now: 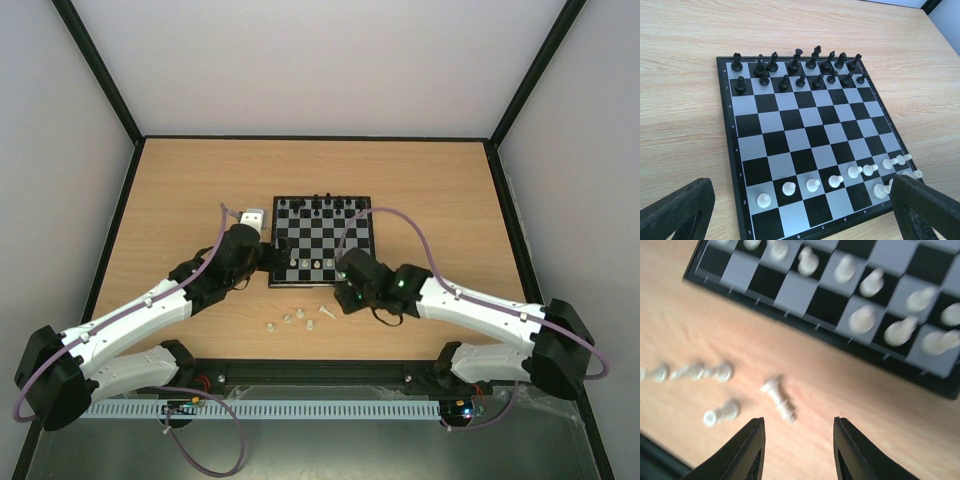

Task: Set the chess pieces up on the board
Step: Pick up the chess piece at the center of the board.

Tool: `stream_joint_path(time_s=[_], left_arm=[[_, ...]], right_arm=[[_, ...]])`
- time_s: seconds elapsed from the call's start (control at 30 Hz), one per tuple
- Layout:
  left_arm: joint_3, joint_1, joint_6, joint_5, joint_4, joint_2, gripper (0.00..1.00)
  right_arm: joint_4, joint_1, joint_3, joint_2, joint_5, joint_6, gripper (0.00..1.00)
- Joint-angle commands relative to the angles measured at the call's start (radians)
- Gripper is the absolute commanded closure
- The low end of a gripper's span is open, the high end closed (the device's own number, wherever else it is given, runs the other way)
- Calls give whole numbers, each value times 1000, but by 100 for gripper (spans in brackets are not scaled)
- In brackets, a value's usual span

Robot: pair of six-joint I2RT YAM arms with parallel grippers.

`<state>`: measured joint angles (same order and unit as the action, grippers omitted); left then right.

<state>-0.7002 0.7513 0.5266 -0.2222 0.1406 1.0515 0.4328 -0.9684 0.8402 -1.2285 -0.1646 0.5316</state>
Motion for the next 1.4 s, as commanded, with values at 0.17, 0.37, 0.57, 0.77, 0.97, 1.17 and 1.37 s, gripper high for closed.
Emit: stream_joint_path(time_s=[0.17, 0.37, 0.57, 0.77, 0.97, 1.17, 1.37], left_arm=[[13, -6, 14, -55, 8, -27, 1], [27, -6, 24, -95, 15, -84, 1], [31, -7, 27, -95, 18, -100, 1], [31, -7, 28, -91, 19, -107, 1], [32, -9, 29, -89, 18, -110, 1], [33, -9, 27, -88, 16, -107, 1], [32, -9, 26, -88, 15, -105, 1]], right_arm=[[-56, -173, -63, -15, 30, 89, 60], [-32, -247, 40, -190, -8, 93, 56], [-11, -285, 130, -322, -24, 85, 53], [4, -287, 171, -389, -25, 76, 53], [29, -288, 191, -435, -32, 74, 60], [40, -294, 193, -449, -29, 74, 65], [46, -302, 196, -455, -30, 73, 71]])
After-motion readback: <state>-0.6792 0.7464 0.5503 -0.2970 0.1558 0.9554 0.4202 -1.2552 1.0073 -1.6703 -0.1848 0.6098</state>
